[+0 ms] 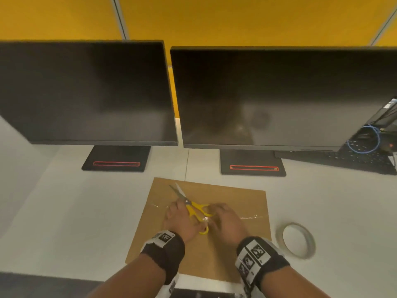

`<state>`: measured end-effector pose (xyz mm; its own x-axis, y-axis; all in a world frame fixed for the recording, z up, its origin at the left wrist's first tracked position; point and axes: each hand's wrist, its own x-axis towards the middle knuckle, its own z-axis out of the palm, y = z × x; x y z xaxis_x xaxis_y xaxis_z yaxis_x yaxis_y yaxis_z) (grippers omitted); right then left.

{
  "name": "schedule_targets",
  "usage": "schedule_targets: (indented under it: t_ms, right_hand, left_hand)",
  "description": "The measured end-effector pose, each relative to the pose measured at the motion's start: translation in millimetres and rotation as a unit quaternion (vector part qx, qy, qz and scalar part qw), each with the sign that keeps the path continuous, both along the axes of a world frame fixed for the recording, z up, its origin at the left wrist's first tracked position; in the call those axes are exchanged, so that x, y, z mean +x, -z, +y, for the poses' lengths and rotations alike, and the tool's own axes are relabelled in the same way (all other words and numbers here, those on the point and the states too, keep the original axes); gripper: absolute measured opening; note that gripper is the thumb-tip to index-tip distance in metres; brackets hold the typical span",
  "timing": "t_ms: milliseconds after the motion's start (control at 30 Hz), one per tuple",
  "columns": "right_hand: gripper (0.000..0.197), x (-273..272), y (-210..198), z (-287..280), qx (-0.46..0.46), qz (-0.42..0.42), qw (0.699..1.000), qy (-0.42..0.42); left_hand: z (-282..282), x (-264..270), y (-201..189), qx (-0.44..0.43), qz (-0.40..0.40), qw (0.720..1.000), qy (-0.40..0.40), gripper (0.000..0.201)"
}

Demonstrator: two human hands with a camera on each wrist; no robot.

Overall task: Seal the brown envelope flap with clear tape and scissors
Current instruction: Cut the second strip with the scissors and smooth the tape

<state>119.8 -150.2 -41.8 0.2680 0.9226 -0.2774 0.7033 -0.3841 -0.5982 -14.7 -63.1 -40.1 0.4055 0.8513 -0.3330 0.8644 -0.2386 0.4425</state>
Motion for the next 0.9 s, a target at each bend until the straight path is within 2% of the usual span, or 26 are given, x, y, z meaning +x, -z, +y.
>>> schedule_targets:
  t_ms: [67, 133, 200, 500, 700, 800, 900]
  right_hand:
    - [0.046, -3.9, 0.6, 8.8, -0.018, 0.031, 0.999, 0.035]
    - [0.033, -6.2, 3.0, 19.6, -0.037, 0.045, 0.997, 0.05]
    - [0.021, -5.0, 4.6, 29.4, -0.052, 0.054, 0.994, 0.085]
    - [0.028, -9.1, 8.0, 36.9, -0.043, 0.154, 0.97, 0.184]
    - [0.027, -39.9, -6.8, 51.1, -0.019, 0.211, 0.969, 0.125]
    - [0.023, -66.4, -12.8, 64.9, -0.01, 0.218, 0.973, 0.077]
    - [0.016, -86.5, -16.9, 74.8, -0.003, 0.21, 0.977, 0.039]
  left_hand:
    - [4.5, -0.7, -1.8, -0.051, -0.062, 0.997, -0.019, 0.082]
    - [7.5, -1.8, -8.8, -0.082, -0.117, 0.989, -0.038, 0.044]
    - [10.2, -0.4, -16.4, -0.101, -0.134, 0.985, -0.047, 0.028]
    - [25.5, -9.1, -16.0, -0.184, -0.167, 0.963, -0.103, 0.03]
    - [38.6, -31.6, -19.6, -0.181, -0.235, 0.942, -0.16, 0.029]
    - [48.6, -49.1, -18.7, -0.139, -0.249, 0.946, -0.156, 0.023]
    - [60.4, -75.2, -24.6, -0.111, -0.216, 0.957, -0.159, 0.024]
